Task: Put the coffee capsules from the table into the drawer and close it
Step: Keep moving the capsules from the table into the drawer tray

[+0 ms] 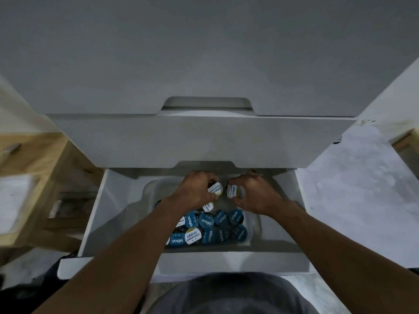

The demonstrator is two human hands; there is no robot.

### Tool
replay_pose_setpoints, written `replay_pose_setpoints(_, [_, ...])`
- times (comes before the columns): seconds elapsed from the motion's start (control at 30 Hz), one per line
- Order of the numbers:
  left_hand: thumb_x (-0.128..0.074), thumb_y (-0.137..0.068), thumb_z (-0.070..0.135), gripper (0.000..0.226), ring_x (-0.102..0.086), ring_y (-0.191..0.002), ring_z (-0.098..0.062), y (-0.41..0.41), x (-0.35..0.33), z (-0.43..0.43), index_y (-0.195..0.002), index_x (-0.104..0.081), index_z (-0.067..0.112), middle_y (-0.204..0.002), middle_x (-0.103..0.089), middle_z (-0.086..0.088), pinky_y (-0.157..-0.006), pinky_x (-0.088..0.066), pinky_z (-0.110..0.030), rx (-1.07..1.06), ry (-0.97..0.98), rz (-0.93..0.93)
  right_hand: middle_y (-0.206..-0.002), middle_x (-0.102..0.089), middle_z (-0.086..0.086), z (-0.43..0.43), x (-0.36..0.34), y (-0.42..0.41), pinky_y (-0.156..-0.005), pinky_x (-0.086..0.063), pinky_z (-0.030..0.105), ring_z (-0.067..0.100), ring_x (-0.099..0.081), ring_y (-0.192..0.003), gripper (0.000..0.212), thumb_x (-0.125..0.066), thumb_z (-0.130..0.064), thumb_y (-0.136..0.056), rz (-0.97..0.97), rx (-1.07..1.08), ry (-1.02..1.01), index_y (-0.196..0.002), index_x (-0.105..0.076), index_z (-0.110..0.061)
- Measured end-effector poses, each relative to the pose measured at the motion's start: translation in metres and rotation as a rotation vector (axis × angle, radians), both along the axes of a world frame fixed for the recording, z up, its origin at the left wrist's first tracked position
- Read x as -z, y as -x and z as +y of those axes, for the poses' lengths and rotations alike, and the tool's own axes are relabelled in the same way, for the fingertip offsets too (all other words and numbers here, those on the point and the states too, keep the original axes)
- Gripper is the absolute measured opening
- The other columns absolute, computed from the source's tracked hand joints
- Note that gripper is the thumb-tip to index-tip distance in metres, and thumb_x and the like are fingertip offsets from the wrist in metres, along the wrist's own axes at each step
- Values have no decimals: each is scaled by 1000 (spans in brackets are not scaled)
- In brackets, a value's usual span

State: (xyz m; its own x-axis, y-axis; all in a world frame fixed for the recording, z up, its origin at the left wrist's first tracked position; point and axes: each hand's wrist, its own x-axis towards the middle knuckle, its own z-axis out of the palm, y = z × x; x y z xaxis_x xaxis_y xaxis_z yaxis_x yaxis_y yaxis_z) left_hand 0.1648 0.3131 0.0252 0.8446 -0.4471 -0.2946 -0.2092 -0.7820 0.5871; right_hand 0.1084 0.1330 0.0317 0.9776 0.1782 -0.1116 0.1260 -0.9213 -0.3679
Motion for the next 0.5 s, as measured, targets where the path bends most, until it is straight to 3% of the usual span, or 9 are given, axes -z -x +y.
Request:
replay_pose_setpoints(0.13, [-81, -71, 19, 50, -62, -100, -15, 0, 5, -1, -117, -61, 24, -116, -65, -1, -85, -50, -24, -37, 5, 33, -118, -67, 5, -2, 2, 0, -91, -38, 28, 24, -54, -107, 40, -68, -25, -81, 21, 6, 17, -119, -64, -18])
replay_pose_setpoints(0.37, [-80, -73, 22, 54, -59, -107, -21, -1, 11, -8, -122, -58, 23, -125, -59, -5, -93, -50, -33, -24, -33, 54, -113, -68, 3, -2, 9, -3, -83, -41, 26, 22, -55, -102, 36, -68, -31, -80, 65, 18, 4, -116, -65, -22])
replay_pose_setpoints(0.5, [-79, -74, 24, 57, -61, -104, -22, -1, 13, -9, -126, -56, 24, -128, -57, -7, -92, -51, -35, -10, -48, 70, -112, -67, 6, -4, 6, -4, -77, -30, 18, 23, -56, -101, 34, -67, -28, -82, 83, -9, 6, -114, -66, -16])
